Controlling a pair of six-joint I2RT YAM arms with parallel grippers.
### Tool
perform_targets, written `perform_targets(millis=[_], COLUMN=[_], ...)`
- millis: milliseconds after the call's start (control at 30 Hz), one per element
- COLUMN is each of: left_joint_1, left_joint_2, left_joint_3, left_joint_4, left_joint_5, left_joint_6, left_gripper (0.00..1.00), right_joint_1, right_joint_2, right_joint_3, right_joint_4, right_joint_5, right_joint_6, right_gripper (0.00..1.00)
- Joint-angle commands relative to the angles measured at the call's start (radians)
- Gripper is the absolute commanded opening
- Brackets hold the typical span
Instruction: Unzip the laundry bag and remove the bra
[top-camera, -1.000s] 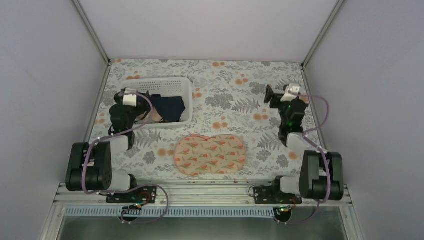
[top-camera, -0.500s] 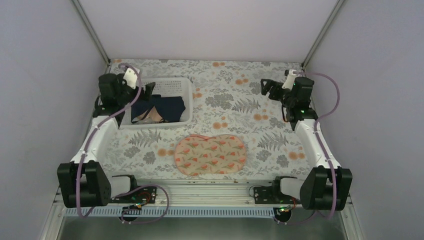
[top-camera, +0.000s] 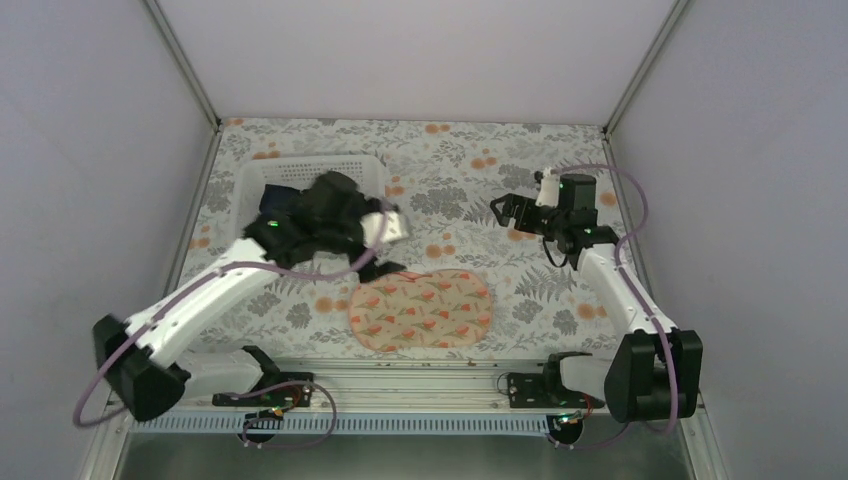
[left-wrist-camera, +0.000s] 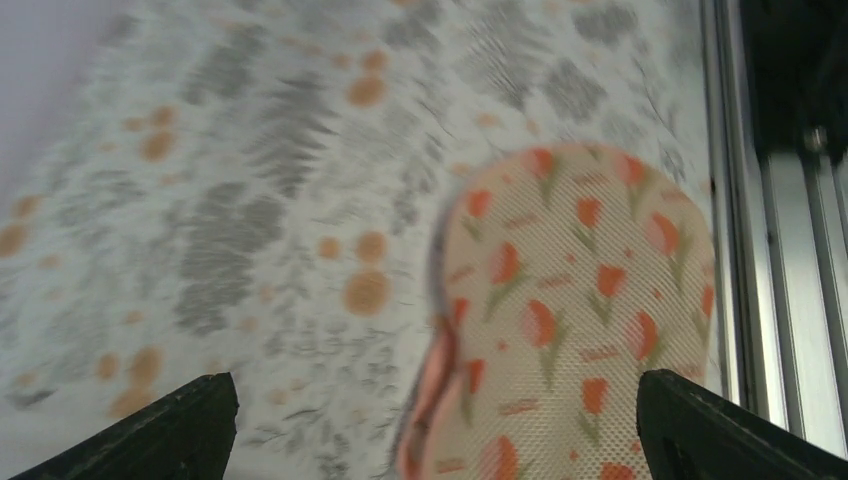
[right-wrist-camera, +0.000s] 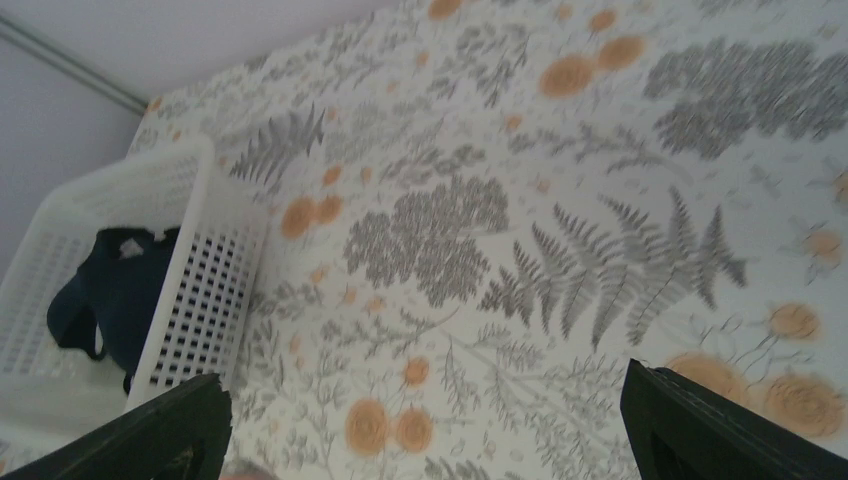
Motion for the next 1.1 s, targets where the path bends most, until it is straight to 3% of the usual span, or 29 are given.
perform_targets(millis=[0,133,300,567,867,967,1067], left_joint_1=[-0.252,-0.504,-0.689,-0.689,-0.661,-0.653,-0.639], left_joint_2=[0.158,0.287,0.354,0.428,0.495,0.498,0.486], left_joint_3=[0.017,0.021,-0.049,-0.204,-0.311,-0.320,-0.324], left_joint_4=[-0.053,0.087,0.203,0.434,0.607,0.621,0.613], left_joint_5=[-0.326,-0.377,-0.353,-0.410,-0.440,-0.444,-0.442], left_joint_6=[0.104,0.107,0.055,-0.020,0.042,0.027,0.023], left_gripper=[0.97,0.95,0.95,0.95,0.93,0.76,0.43], right_joint_1=[0.004,0.003,0.004,0.004,0.003,0.003,0.002], right_joint_2=[-0.026,-0.039,-0.035,-0.018,0.007,0.027,0.036], right_joint_3=[-0.050,-0.071,-0.072,-0.098,-0.101,-0.098,-0.093], right_joint_4=[0.010,0.017,-0.002,0.018,0.030,0.030,0.031], right_joint_5=[-0.047,-0.049,-0.045,-0.062,-0.056,-0.071,-0.087], right_joint_6=[-0.003,-0.020,-0.067,-0.078,-0.092,-0.092,-0.094], right_gripper=[1.00,1.00,1.00,1.00,1.00,1.00,1.00])
